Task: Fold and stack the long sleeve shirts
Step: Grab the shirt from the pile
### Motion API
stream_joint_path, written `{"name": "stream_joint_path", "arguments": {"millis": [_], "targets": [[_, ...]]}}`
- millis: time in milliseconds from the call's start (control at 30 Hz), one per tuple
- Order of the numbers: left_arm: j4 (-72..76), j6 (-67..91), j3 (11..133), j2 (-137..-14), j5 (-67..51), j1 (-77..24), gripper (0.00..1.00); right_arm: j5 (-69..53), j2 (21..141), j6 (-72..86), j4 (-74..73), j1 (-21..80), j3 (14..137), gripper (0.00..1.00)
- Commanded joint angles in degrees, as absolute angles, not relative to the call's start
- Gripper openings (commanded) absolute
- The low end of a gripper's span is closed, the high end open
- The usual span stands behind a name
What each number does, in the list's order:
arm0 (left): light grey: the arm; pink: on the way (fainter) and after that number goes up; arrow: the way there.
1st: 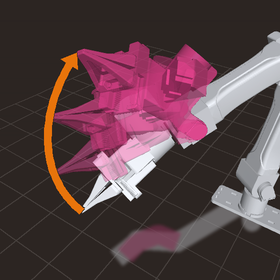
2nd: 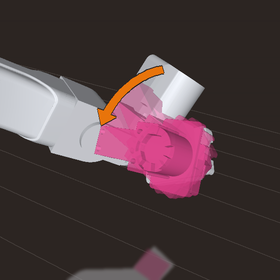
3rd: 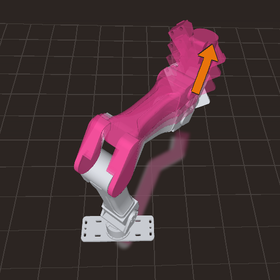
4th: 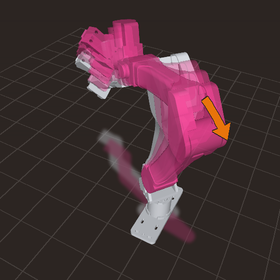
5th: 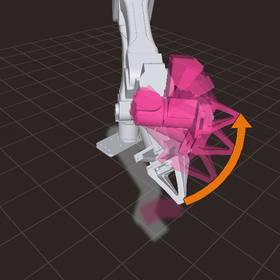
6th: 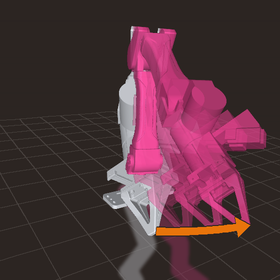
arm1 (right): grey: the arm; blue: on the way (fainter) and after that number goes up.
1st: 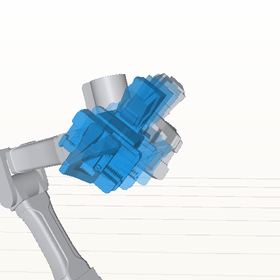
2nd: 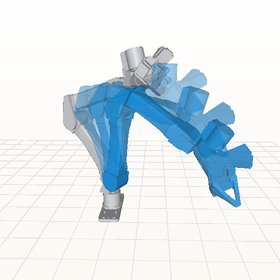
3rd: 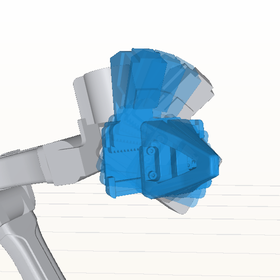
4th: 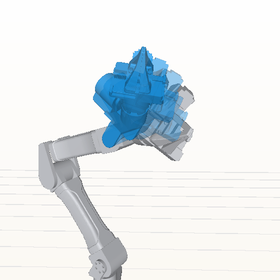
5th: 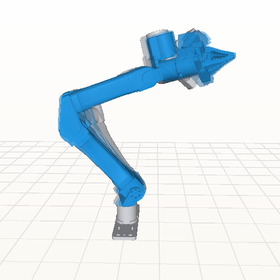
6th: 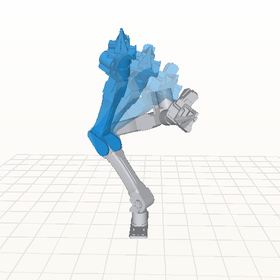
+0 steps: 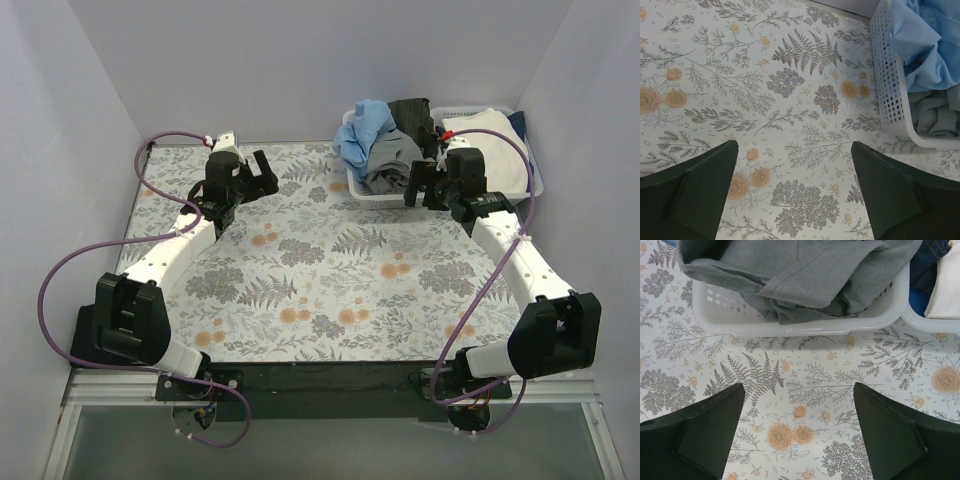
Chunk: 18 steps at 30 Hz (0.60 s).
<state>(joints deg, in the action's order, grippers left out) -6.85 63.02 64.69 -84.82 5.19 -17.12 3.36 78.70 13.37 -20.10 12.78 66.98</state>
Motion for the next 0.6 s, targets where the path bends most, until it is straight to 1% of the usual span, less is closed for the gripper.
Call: {"name": "stream_joint_path", "arguments": {"millis": [0,133,233,367,400,567], "targets": [[-7.21,61.88,67.32,-83.76,6.94,-17.40,0.98,5.80,76.55,12.66,-19.69,12.92,69.87,0.99],[-7.82,60.30,68.20,-83.85,8.08,-17.31,0.98,8.26,75.59,11.78,-18.64,12.92,70.22,0.99],[-8.00,59.33,68.64,-84.11,6.69,-17.14,0.98,7.39,76.72,9.24,-18.28,12.83,72.85,0.99],[-10.72,58.18,71.97,-86.39,3.87,-16.61,0.98,9.75,81.55,10.10,-21.53,12.92,81.46,0.93],[-12.29,58.01,72.77,-86.83,4.13,-16.52,0.98,10.63,83.91,10.54,-22.93,12.92,85.39,0.92],[-15.47,57.22,76.11,-87.98,6.68,-16.26,0.98,12.57,90.69,14.06,-23.82,12.92,93.77,0.85]]}}
